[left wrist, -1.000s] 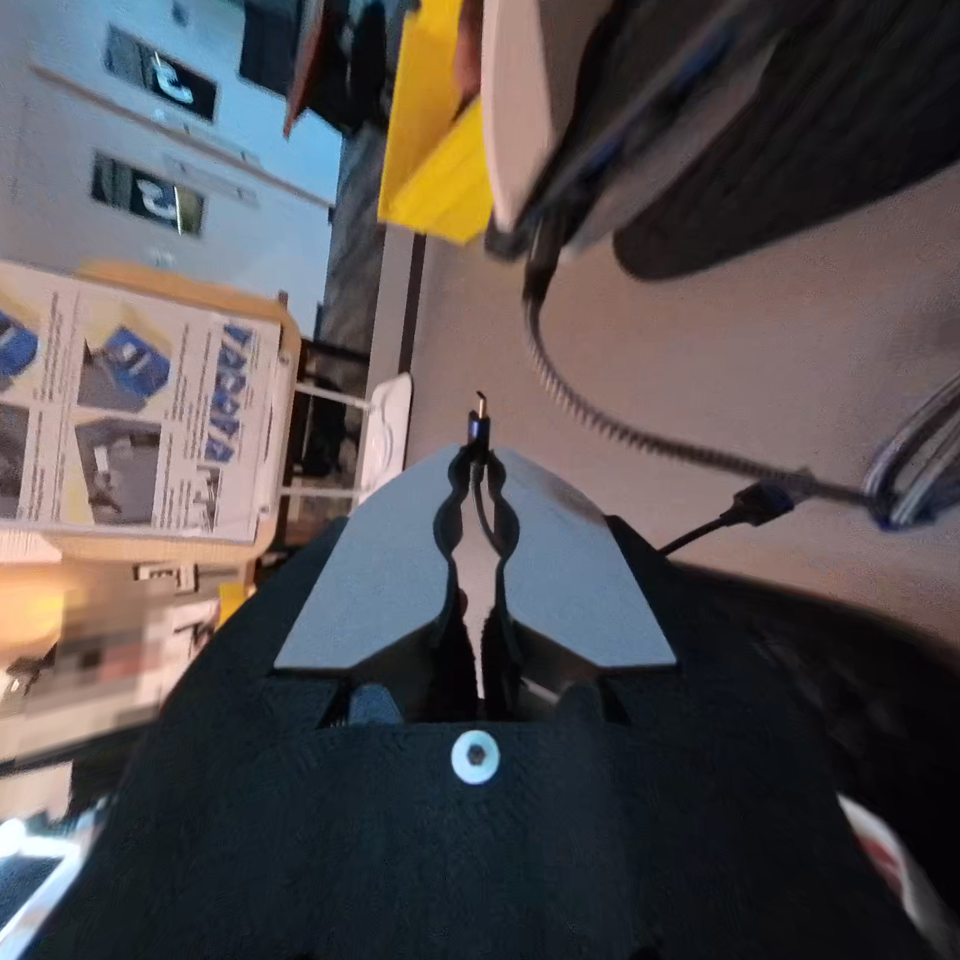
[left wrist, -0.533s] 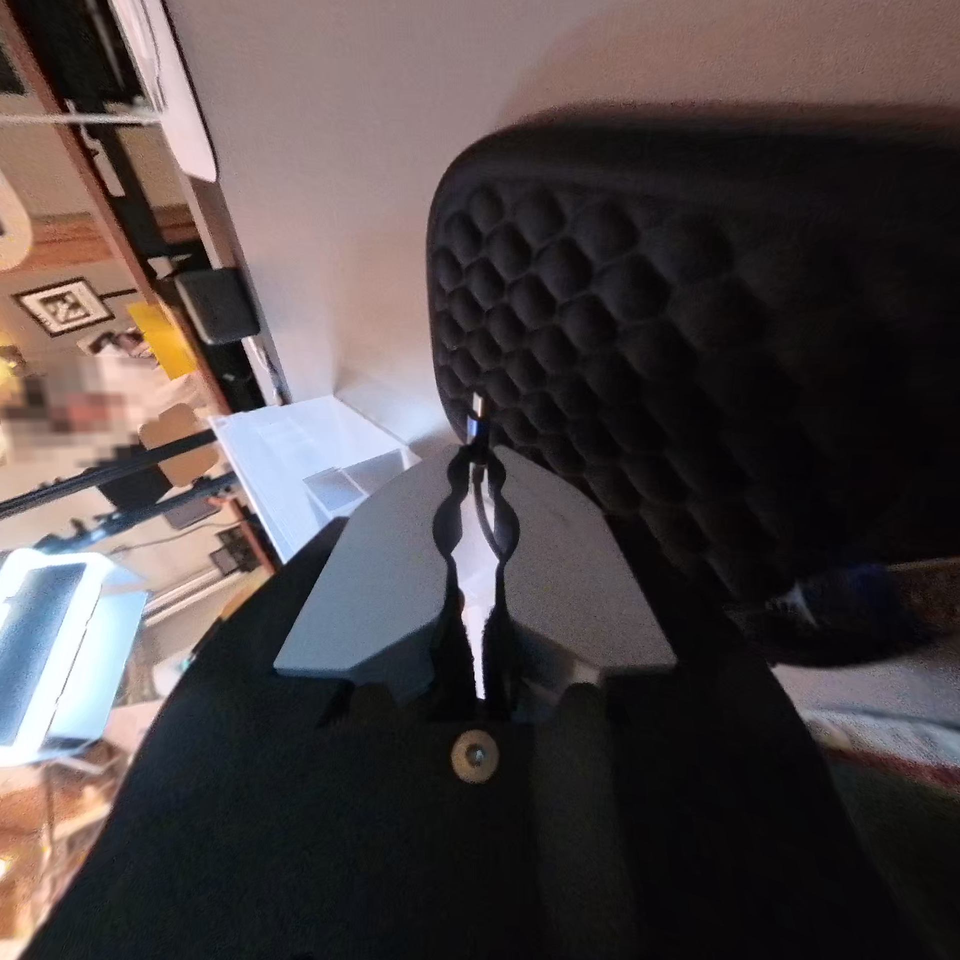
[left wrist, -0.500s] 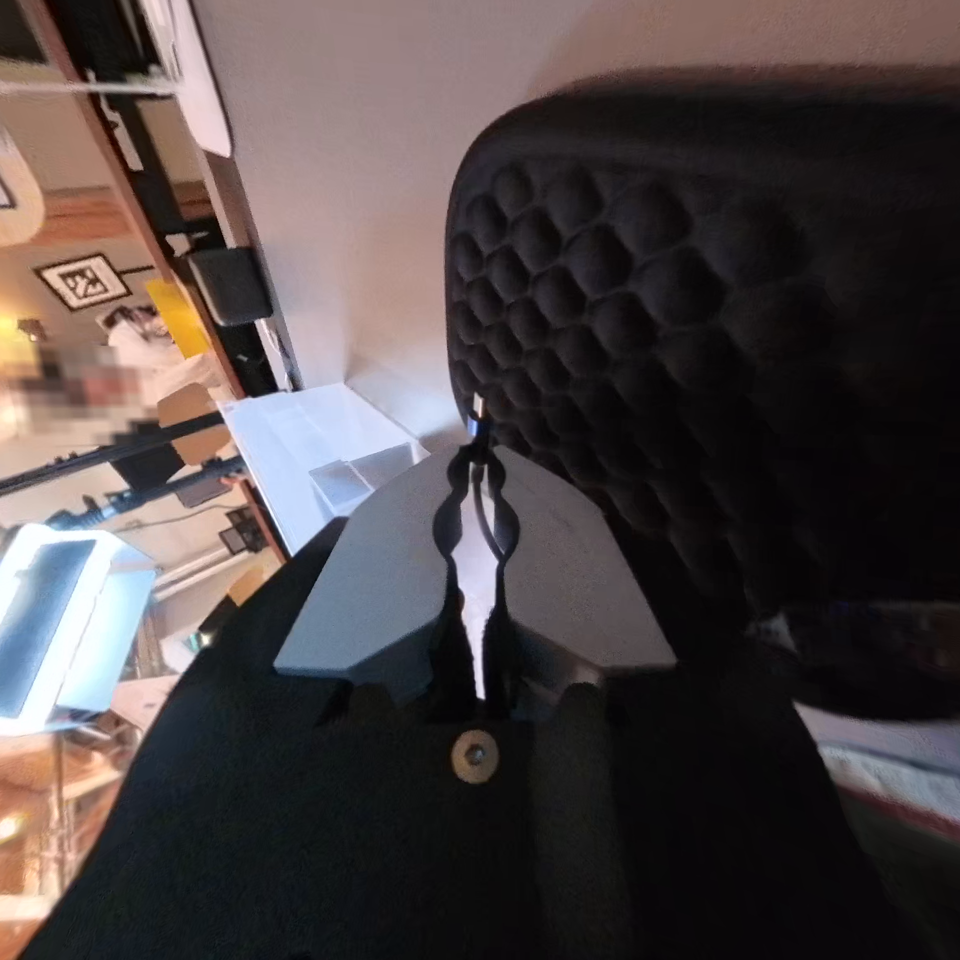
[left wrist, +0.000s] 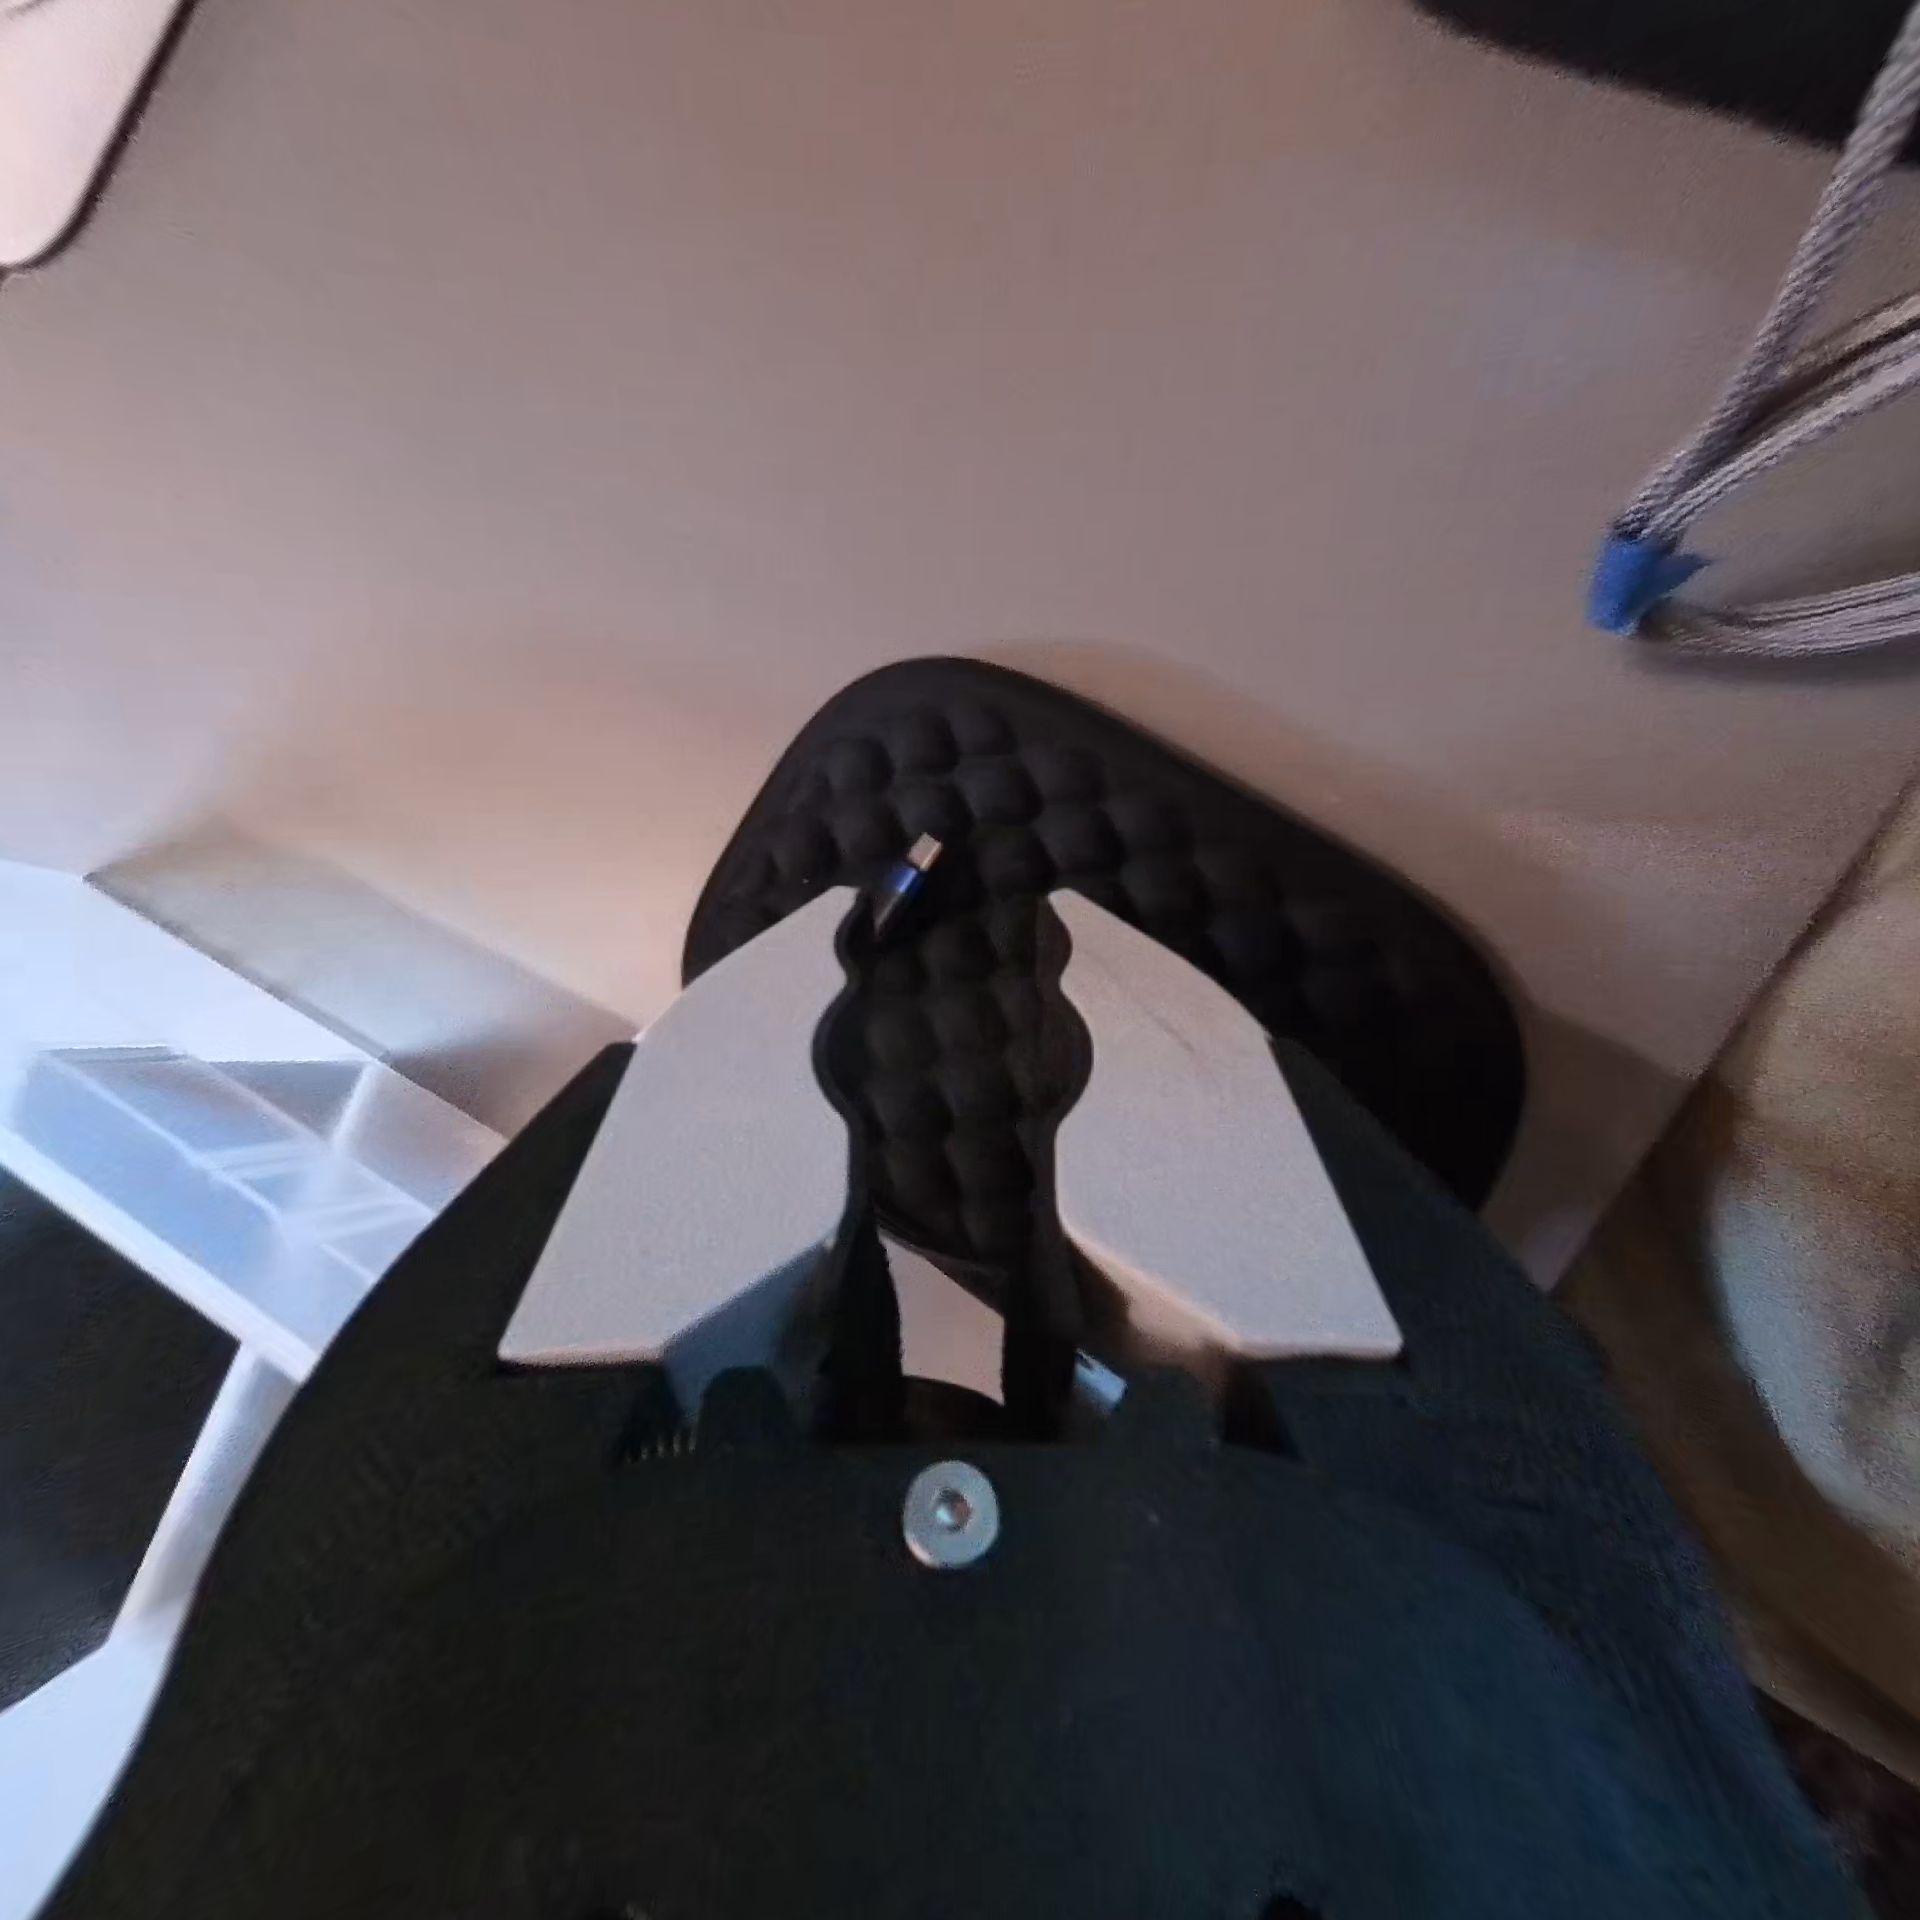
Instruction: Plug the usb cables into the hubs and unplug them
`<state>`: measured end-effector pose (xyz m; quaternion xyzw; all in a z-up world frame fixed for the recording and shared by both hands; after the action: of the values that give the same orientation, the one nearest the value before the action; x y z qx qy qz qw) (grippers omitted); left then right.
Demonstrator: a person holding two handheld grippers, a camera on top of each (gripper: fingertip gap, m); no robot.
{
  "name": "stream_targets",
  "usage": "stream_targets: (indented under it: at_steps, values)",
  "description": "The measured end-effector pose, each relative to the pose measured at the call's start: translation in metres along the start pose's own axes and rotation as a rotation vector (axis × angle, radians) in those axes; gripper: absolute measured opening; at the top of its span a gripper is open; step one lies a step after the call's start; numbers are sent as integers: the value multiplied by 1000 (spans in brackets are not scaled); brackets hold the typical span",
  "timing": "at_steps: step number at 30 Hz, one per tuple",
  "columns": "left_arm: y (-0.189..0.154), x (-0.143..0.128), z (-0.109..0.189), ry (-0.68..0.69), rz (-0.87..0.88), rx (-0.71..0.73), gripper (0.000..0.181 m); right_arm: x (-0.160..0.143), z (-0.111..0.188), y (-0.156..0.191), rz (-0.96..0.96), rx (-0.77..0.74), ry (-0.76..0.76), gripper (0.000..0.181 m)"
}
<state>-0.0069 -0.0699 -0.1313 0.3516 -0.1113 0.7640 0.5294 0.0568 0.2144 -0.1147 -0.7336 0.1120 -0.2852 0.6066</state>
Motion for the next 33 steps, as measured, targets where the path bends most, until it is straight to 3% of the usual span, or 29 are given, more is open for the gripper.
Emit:
stream_targets:
  at_steps: [4, 9, 13, 15, 17, 22, 28, 33]
  values:
    - [18, 12, 11, -105, -3, -70, 28, -1, 1, 0, -20, -14, -17, 12]
    - [36, 28, -2, -135, 12, -193, 22, -5, 3, 1, -50, -36, -30, 12]
    - [33, 36, -15, -412, 247, -282, 23, -9, 4, 2, -66, -52, -29, 12]
    - [31, 32, -14, -604, 355, -265, 24, -10, 5, 2, -65, -49, -24, 12]
    - [35, 23, -11, -677, 373, -210, 24, -11, 5, 2, -69, -46, -23, 12]
    - [36, 6, -2, -631, 223, -176, 19, -14, 3, 1, -76, -52, -13, 12]
    - [24, -3, -2, -376, -67, -99, 24, -11, 3, 1, -75, -52, 6, 12]
    - [19, -1, 8, -335, -68, -102, 26, -7, 3, -1, -69, -55, 1, 11]
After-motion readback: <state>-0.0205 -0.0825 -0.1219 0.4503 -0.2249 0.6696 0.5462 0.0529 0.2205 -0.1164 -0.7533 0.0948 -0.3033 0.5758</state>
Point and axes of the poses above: each gripper's, where its closed fingertips meet, z back along the fingers, x out of its top, y = z × x across the jaws, the point moved 9 cm from there along z, back along the fingers, and after that the axes turned 6 degrees about -y, right-handed, at the moved point
